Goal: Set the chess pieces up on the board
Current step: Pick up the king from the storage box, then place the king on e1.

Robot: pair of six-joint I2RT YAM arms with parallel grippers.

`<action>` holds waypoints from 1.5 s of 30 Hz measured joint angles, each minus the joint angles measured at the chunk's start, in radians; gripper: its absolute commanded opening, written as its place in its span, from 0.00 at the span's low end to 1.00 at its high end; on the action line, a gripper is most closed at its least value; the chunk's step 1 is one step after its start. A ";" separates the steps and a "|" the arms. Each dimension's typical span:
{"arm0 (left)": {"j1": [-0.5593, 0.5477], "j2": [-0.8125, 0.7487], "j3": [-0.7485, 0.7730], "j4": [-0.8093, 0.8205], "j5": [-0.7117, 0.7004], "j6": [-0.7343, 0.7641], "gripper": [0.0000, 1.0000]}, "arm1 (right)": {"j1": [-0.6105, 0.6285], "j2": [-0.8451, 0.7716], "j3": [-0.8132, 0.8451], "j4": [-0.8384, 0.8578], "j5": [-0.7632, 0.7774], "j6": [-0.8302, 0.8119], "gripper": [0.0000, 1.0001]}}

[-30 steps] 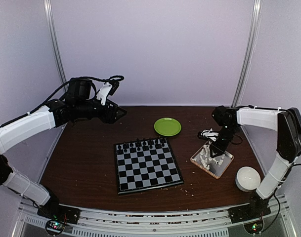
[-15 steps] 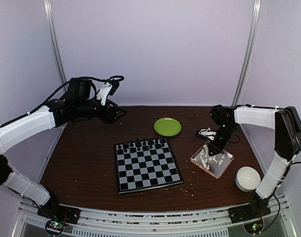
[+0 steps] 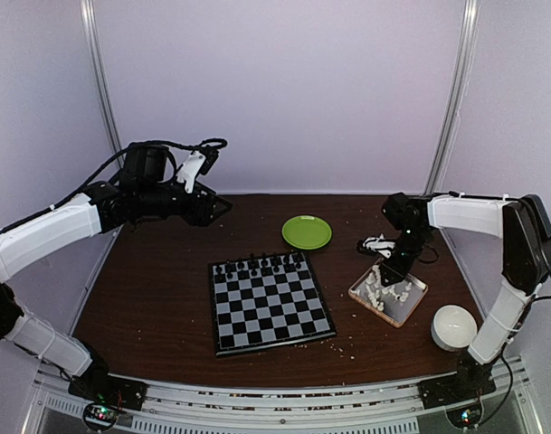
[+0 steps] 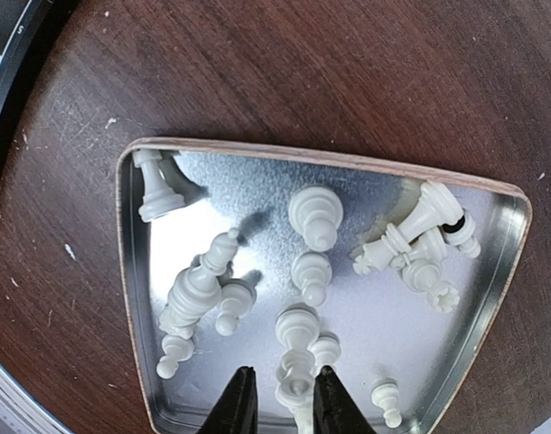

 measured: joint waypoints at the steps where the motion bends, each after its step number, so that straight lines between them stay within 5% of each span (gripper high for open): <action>1: 0.000 0.000 0.000 0.000 0.000 0.000 0.63 | 0.000 0.002 -0.002 0.003 0.003 0.002 0.23; 8: 0.000 0.000 0.000 0.000 0.002 0.000 0.63 | 0.000 0.039 -0.008 0.006 0.025 0.010 0.22; 18: 0.000 0.000 0.000 0.000 0.011 0.000 0.63 | 0.000 0.040 -0.008 0.006 0.032 0.022 0.02; 45: -0.002 -0.008 0.000 -0.058 0.010 0.001 0.65 | 0.028 -0.262 0.045 -0.119 -0.097 -0.012 0.00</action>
